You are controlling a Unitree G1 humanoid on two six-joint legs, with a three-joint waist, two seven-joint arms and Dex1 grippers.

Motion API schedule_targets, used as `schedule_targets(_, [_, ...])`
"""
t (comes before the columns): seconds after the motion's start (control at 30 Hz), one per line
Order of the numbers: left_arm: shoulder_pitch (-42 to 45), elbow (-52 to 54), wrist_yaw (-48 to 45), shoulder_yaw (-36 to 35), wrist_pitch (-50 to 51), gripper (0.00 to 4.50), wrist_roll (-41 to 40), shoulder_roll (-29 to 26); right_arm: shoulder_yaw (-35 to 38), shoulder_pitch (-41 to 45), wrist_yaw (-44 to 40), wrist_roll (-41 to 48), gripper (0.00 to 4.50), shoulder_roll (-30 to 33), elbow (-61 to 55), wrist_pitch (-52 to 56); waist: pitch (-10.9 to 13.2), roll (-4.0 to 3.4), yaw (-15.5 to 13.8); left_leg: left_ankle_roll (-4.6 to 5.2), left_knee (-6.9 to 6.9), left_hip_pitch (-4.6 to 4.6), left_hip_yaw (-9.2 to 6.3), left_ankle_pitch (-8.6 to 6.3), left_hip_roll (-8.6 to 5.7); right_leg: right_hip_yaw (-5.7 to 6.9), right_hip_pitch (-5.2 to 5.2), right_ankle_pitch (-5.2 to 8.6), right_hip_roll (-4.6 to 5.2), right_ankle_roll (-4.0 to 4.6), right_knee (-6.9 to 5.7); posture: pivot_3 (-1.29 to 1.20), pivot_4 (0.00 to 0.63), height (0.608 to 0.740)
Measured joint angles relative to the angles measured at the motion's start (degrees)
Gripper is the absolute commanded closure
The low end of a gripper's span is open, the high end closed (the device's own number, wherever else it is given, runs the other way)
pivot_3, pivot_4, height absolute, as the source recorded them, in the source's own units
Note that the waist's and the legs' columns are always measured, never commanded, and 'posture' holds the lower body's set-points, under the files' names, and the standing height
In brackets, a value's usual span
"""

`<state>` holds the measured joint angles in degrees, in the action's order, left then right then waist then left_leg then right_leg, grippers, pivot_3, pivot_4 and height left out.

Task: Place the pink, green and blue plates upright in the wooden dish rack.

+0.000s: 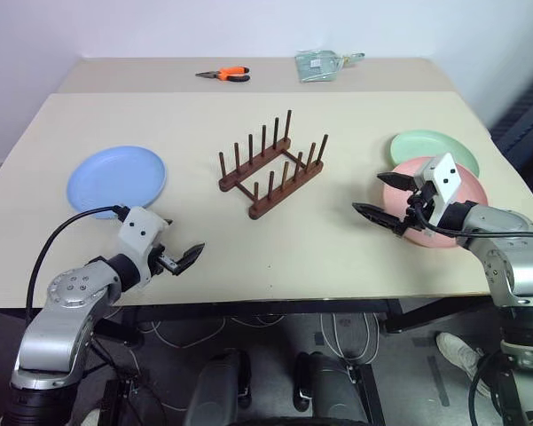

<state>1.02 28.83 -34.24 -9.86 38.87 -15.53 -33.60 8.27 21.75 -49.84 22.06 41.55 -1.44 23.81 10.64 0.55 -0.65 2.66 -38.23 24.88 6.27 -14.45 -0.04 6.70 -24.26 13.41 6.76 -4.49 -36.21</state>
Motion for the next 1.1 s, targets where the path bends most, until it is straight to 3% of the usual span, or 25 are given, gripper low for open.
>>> schedule_targets(0.4, [-1.1, 0.7, 0.9, 2.6, 0.3, 0.0, -0.3, 0.4, -1.0, -1.5, 2.0, -0.5, 0.08, -0.7, -1.6, 0.7, 0.0, 0.0, 0.0, 0.0, 0.0, 0.0, 0.0, 0.0, 0.0, 0.01, 0.0, 0.0, 0.0, 0.0, 0.0, 0.0, 0.15, 0.74])
schedule_targets(0.57, [2.7, -1.2, -0.6, 8.2, -0.3, 0.0, -0.6, 1.2, -2.9, -3.2, 1.9, 0.2, 0.08, -1.7, -6.4, 4.0, 0.0, 0.01, -0.1, 0.0, 0.0, 0.0, -0.01, 0.0, -0.01, 0.01, 0.02, 0.0, -0.03, 0.0, 0.0, 0.0, 0.15, 0.74])
schedule_targets(0.73, [14.7, -14.4, 0.0, 17.7, -3.7, 0.0, 4.2, 5.8, -5.2, -4.6, 6.5, -1.3, 0.08, -5.9, -10.2, 3.9, 0.0, 0.01, -0.2, 0.01, -0.03, 0.0, 0.0, 0.01, -0.08, 0.06, 0.02, 0.0, -0.06, -0.02, -0.04, 0.0, 0.15, 0.74])
schedule_targets(0.93, [26.6, -30.9, 0.3, 22.1, -9.5, 0.0, 7.7, 12.9, -5.8, -7.4, 10.9, -3.0, 0.08, -8.1, -13.8, 3.2, 0.0, 0.02, -0.2, 0.04, -0.03, 0.0, 0.0, 0.0, -0.11, 0.07, 0.04, 0.05, -0.07, -0.11, -0.04, 0.0, 0.15, 0.74])
schedule_targets(1.03, [29.7, -36.5, 0.2, 22.7, -12.4, 0.84, 8.8, 16.0, -5.7, -9.6, 12.0, -3.2, 0.0, -8.7, -15.1, 3.1, 0.0, 0.03, -0.2, 0.05, -0.05, 0.0, -0.01, 0.0, -0.13, 0.07, 0.06, 0.04, -0.05, -0.13, -0.03, 0.0, 0.15, 0.74])
schedule_targets(1.1, [31.0, -39.3, 0.2, 22.6, -14.1, 1.8, 9.3, 17.3, -5.5, -11.0, 12.5, -3.4, 0.0, -8.7, -15.5, 2.6, 0.0, 0.03, -0.2, 0.05, -0.05, 0.0, -0.01, 0.0, -0.13, 0.07, 0.07, 0.04, -0.05, -0.13, -0.04, 0.0, 0.15, 0.74])
